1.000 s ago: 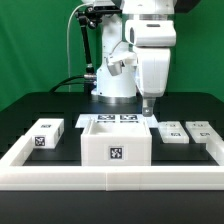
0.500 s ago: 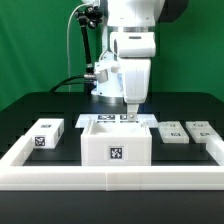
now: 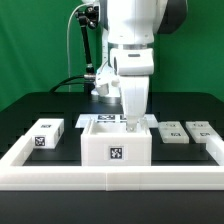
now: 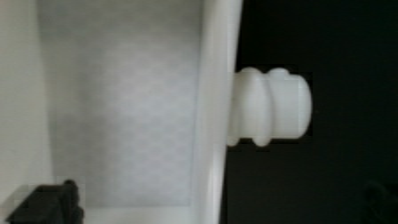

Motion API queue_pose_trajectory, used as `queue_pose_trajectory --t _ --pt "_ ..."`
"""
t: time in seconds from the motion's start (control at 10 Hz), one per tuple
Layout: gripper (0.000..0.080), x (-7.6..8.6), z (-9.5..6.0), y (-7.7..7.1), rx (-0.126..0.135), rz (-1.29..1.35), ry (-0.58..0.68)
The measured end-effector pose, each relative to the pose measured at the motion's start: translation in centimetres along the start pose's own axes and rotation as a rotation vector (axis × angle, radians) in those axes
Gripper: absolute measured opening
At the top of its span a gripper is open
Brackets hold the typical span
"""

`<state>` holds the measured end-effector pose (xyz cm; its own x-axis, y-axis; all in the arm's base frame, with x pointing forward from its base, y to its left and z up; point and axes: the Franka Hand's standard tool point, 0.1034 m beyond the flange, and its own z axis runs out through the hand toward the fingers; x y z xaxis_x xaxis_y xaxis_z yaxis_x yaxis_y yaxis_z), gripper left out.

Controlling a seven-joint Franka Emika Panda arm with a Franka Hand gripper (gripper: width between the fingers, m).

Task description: Assemble cabinet

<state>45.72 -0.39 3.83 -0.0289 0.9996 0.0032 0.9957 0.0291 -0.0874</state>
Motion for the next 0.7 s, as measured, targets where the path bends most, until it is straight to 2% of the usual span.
queue_pose_trajectory --t 0.2,0.5,0.7 --pt "0.0796 0.10 0.83 -0.28 0.010 0.000 0.003" --pt "0.0774 0.20 0.88 -0.20 0.010 0.006 0.004" --pt "0.0419 0.13 0.89 -0.22 0.011 0.008 0.004"
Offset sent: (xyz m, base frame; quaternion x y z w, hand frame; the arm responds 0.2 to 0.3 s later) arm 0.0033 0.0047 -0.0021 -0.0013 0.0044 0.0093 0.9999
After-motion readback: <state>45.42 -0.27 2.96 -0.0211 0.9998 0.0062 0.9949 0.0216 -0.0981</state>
